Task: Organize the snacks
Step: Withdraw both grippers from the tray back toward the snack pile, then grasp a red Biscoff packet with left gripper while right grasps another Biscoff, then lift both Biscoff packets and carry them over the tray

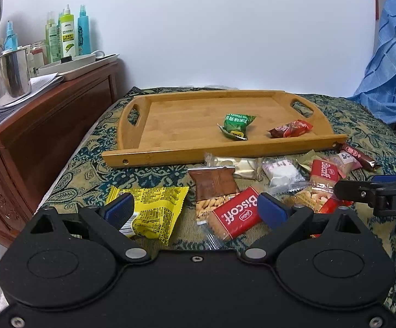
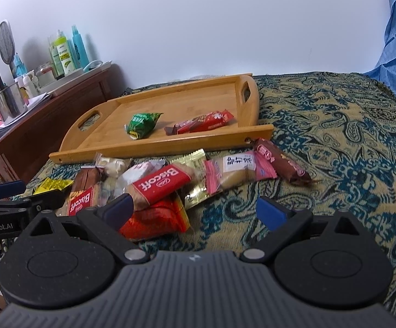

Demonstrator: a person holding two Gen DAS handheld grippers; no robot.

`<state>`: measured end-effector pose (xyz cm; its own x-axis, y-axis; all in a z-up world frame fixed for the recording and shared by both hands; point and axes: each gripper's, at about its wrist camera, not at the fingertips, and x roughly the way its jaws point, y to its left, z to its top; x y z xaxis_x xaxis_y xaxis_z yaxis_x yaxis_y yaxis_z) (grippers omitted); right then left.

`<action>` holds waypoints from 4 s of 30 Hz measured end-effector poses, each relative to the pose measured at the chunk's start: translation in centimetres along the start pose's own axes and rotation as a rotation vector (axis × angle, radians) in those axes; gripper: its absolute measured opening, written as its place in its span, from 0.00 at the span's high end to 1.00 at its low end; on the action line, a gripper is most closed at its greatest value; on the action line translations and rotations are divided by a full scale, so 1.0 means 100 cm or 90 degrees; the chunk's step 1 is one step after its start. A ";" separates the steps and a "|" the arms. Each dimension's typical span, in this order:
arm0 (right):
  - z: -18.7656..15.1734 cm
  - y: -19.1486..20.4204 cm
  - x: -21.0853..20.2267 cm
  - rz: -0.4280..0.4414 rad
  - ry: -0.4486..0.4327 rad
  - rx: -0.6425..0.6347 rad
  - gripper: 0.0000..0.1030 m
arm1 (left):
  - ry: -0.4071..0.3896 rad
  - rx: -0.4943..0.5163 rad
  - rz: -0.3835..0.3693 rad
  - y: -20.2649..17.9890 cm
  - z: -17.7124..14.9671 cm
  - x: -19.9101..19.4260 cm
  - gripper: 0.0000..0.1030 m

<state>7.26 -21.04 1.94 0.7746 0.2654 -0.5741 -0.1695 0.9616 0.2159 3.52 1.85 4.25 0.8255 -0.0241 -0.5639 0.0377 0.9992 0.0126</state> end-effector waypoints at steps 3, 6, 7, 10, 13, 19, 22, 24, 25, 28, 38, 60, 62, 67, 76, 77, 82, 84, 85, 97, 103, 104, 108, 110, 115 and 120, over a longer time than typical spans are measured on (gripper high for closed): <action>-0.002 0.001 0.001 0.000 0.004 -0.003 0.01 | 0.002 0.004 -0.001 0.000 -0.001 0.001 0.12; -0.004 0.004 0.002 0.001 0.007 -0.009 0.01 | 0.010 0.001 -0.009 0.000 -0.002 0.003 0.20; -0.004 0.004 0.003 0.001 0.007 -0.011 0.01 | 0.013 -0.002 -0.014 0.000 -0.002 0.003 0.24; -0.006 0.007 0.003 0.007 0.010 -0.024 0.01 | 0.015 -0.002 -0.028 -0.002 -0.002 0.003 0.28; -0.008 0.012 0.003 0.011 0.009 -0.044 0.01 | 0.016 0.003 -0.036 -0.006 -0.002 0.006 0.31; -0.013 0.023 0.003 0.037 0.020 -0.086 0.01 | 0.037 0.016 -0.068 -0.012 0.003 0.025 0.32; -0.017 0.030 0.006 0.048 0.028 -0.111 0.01 | 0.064 0.002 -0.090 -0.011 0.007 0.038 0.32; -0.018 0.033 0.007 0.052 0.030 -0.123 0.01 | 0.076 -0.002 -0.102 -0.010 0.009 0.044 0.32; -0.019 0.035 0.008 0.053 0.031 -0.128 0.01 | 0.083 -0.003 -0.112 -0.009 0.009 0.046 0.32; -0.019 0.038 0.012 0.057 0.034 -0.134 0.01 | 0.107 -0.002 -0.126 -0.009 0.008 0.052 0.34; -0.020 0.047 0.019 0.066 0.028 -0.142 0.11 | 0.086 0.066 -0.109 -0.022 0.002 0.038 0.61; -0.027 0.033 -0.013 0.082 0.030 -0.118 0.10 | 0.057 0.113 -0.104 -0.041 -0.005 0.007 0.79; -0.029 0.031 -0.018 0.081 0.031 -0.122 0.08 | 0.054 0.116 -0.097 -0.043 -0.005 0.009 0.77; -0.031 0.024 -0.027 0.069 0.040 -0.130 0.05 | 0.047 0.110 -0.090 -0.046 -0.006 0.019 0.67; -0.007 -0.002 -0.018 0.033 0.029 -0.068 0.04 | 0.032 0.149 -0.095 -0.059 -0.011 0.026 0.62; -0.004 -0.003 -0.014 0.036 0.032 -0.067 0.04 | 0.031 0.150 -0.094 -0.060 -0.011 0.026 0.62; 0.004 0.007 0.005 0.029 0.049 -0.105 0.04 | 0.042 0.136 -0.115 -0.059 -0.011 0.024 0.69; 0.006 0.009 0.011 0.036 0.055 -0.103 0.06 | 0.052 0.129 -0.135 -0.059 -0.011 0.023 0.69; 0.007 0.010 0.013 0.038 0.058 -0.102 0.08 | 0.050 0.133 -0.130 -0.060 -0.012 0.023 0.67; 0.000 0.017 0.021 0.027 0.071 -0.130 0.36 | 0.036 0.155 -0.095 -0.071 -0.016 0.022 0.70; 0.004 0.014 0.016 0.047 0.086 -0.112 0.15 | 0.046 0.147 -0.086 -0.065 -0.015 0.015 0.70; 0.003 0.015 0.016 0.046 0.088 -0.115 0.15 | 0.046 0.148 -0.083 -0.064 -0.017 0.014 0.70; -0.001 0.021 0.019 0.043 0.096 -0.127 0.14 | 0.046 0.160 -0.082 -0.063 -0.023 0.016 0.69; -0.003 0.024 0.022 0.039 0.100 -0.137 0.12 | 0.040 0.159 -0.079 -0.063 -0.024 0.017 0.69; -0.002 0.022 0.021 0.048 0.103 -0.131 0.14 | 0.033 0.160 -0.075 -0.064 -0.025 0.013 0.70; -0.008 0.024 0.016 0.028 0.091 -0.155 0.28 | 0.016 0.154 -0.071 -0.060 -0.025 0.003 0.70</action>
<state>7.65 -18.20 0.94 0.6730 0.2974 -0.6772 -0.3550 0.9331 0.0571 2.11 -4.11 1.97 0.7940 -0.1304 -0.5937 0.2647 0.9534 0.1446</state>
